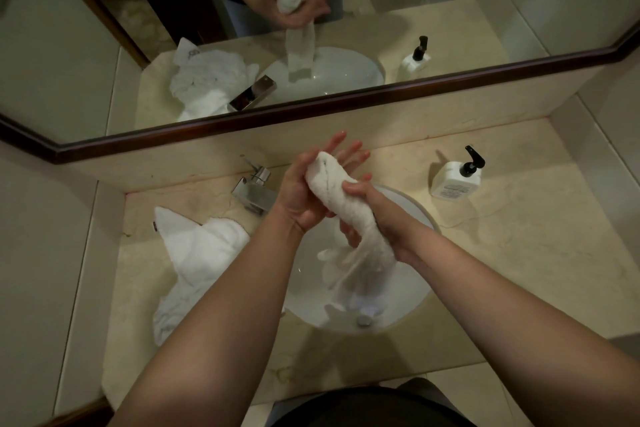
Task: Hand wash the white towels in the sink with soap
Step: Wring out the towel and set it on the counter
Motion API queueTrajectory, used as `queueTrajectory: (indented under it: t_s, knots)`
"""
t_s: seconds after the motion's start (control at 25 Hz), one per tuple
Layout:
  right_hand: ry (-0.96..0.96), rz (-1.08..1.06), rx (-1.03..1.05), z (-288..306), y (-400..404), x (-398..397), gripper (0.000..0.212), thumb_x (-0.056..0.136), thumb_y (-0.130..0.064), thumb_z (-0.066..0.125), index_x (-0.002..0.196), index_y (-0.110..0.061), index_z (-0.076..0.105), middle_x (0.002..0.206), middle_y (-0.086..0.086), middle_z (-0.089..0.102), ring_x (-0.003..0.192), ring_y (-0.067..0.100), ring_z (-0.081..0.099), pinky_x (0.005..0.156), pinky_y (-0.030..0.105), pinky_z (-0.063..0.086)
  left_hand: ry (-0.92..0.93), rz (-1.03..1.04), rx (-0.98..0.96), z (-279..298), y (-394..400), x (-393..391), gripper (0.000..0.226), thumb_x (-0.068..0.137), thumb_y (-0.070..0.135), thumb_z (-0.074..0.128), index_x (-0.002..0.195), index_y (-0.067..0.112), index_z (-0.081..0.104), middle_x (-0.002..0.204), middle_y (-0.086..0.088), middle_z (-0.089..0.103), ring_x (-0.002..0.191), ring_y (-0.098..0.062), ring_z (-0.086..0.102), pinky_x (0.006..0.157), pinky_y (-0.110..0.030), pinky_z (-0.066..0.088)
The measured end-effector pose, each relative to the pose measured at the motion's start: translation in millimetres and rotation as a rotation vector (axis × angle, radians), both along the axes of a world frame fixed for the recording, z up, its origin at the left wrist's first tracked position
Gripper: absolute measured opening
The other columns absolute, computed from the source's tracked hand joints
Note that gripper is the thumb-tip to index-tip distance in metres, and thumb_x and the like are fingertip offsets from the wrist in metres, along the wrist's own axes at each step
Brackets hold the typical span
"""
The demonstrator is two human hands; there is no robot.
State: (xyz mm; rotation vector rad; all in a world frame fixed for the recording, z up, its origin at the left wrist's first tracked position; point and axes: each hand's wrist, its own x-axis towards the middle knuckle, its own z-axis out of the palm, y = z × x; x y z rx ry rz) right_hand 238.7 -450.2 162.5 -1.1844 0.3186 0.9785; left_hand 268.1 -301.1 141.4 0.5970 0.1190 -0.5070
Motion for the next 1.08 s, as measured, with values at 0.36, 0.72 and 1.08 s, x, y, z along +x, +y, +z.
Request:
queueTrajectory:
  t_s: [0.36,0.72,1.08]
  knots:
    - [-0.337,-0.157,-0.394,-19.9,20.6,-2.8,0.075,0.091,-0.075,0.025,0.094,-0.017,0.072,0.07,0.004,0.069,0.061,0.016,0.062,0.06,0.03,0.047,0.278,0.32,0.386,-1.4,-22.0,8.6,0.026,0.095,0.009,0.062,0.119,0.018,0.063,0.059,0.001,0.057,0.052,-0.009,0.057,0.054,-0.025,0.053]
    - [-0.779,0.018,-0.779,-60.3,23.5,-14.5,0.052,0.106,-0.036,0.018,0.132,-0.024,0.061,0.096,0.019,0.072,0.095,0.031,0.063,0.075,0.035,0.041,0.641,0.566,0.591,-18.5,-35.1,-0.6,0.01,0.087,-0.004,0.064,0.082,0.005,0.062,0.045,-0.004,0.051,0.036,-0.015,0.048,0.049,-0.026,0.046]
    - [-0.547,0.147,-0.569,-43.9,15.0,-10.6,0.061,0.08,-0.076,0.05,0.067,-0.019,0.065,0.067,-0.003,0.066,0.065,0.011,0.061,0.062,0.024,0.043,0.641,0.544,0.529,-21.0,-22.6,-11.9,0.014,0.088,0.006,0.067,0.078,0.005,0.057,0.054,-0.004,0.054,0.043,-0.016,0.052,0.05,-0.025,0.048]
